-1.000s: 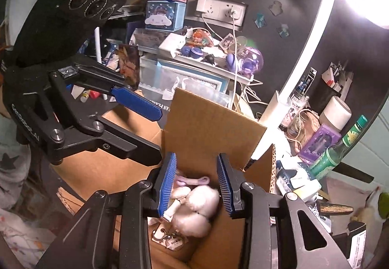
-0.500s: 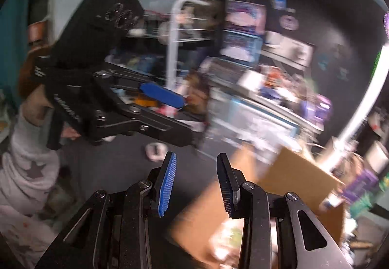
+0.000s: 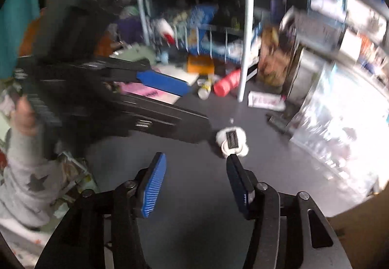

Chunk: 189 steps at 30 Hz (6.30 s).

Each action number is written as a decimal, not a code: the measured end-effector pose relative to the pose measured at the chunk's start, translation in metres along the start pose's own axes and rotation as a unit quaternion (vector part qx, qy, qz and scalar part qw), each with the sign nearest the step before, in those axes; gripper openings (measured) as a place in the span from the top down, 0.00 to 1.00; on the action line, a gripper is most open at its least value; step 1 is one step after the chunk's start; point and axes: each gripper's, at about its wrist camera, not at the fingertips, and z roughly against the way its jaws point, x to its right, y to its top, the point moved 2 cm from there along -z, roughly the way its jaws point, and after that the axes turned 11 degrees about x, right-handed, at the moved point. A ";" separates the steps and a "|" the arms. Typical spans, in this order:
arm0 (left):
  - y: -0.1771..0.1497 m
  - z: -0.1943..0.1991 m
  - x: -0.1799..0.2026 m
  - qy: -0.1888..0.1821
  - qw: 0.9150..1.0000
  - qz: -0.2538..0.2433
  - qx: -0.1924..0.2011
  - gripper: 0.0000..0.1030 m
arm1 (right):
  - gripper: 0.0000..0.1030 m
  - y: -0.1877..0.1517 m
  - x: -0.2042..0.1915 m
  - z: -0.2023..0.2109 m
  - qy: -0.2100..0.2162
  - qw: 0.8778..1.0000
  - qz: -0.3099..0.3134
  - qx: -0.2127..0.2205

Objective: Organize objects

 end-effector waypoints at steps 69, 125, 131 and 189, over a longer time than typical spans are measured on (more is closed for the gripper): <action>0.088 -0.029 0.151 -0.130 0.983 -0.127 -0.005 0.73 | 0.73 0.040 0.041 0.142 -0.139 0.982 0.058 0.113; 0.052 0.000 0.186 0.092 0.969 -0.130 0.191 0.00 | 0.00 -0.016 0.098 0.235 -0.212 0.955 -0.022 0.205; 0.048 0.006 0.170 0.110 0.969 -0.103 0.198 0.00 | 0.00 -0.016 0.097 0.227 -0.201 0.958 -0.032 0.202; 0.044 0.009 0.161 0.161 0.959 -0.116 0.202 0.00 | 0.00 -0.022 0.099 0.223 -0.191 0.960 -0.043 0.198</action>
